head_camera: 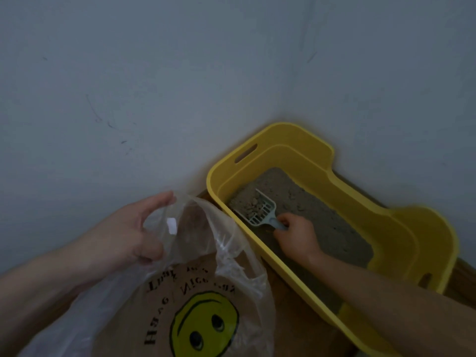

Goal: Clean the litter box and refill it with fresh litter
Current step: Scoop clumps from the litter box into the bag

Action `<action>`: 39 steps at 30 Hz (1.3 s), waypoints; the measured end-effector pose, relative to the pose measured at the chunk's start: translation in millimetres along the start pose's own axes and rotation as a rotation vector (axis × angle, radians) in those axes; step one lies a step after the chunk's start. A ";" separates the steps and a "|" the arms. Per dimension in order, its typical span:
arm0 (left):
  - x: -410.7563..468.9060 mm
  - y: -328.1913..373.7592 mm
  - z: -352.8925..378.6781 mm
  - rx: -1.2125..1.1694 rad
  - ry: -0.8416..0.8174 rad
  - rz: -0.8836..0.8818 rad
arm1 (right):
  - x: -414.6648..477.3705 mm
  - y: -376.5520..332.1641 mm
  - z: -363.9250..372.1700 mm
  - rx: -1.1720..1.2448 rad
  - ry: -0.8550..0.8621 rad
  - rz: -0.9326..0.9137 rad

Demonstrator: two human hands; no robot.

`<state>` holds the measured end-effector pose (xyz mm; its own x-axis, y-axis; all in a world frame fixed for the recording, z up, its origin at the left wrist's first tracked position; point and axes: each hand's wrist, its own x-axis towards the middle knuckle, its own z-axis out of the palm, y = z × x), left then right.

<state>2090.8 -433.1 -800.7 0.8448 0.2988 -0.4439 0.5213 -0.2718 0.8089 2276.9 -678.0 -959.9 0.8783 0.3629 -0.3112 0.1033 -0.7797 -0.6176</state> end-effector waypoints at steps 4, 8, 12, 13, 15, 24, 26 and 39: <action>-0.8 10.6 5.0 0.018 0.014 0.018 | -12.9 4.4 -24.2 -0.001 0.050 -0.015; -4.5 21.3 8.2 0.038 0.022 0.044 | -28.1 9.2 -45.2 -0.014 0.043 -0.029; -10.0 31.1 14.3 0.038 0.029 0.068 | -39.5 10.5 -59.5 -0.037 0.059 -0.040; -12.8 34.0 16.4 0.042 0.022 0.080 | -42.0 9.9 -63.1 -0.035 0.057 -0.041; -16.8 36.3 19.5 0.051 0.005 0.093 | -47.4 8.5 -68.4 -0.030 0.047 -0.046; -30.3 38.3 22.1 -0.065 -0.113 0.043 | -69.5 -5.5 -90.2 -0.021 0.019 -0.068; -31.8 40.1 21.8 -0.056 -0.121 0.044 | -75.8 -9.8 -94.6 -0.017 0.009 -0.081; -29.3 38.7 1.9 0.043 -0.188 0.058 | -136.5 -67.9 -128.7 0.045 0.042 -0.200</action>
<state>2086.5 -454.0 -757.1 0.8791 0.1062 -0.4646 0.4723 -0.3240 0.8197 2210.1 -740.3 -782.5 0.8612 0.4859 -0.1494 0.2576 -0.6705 -0.6957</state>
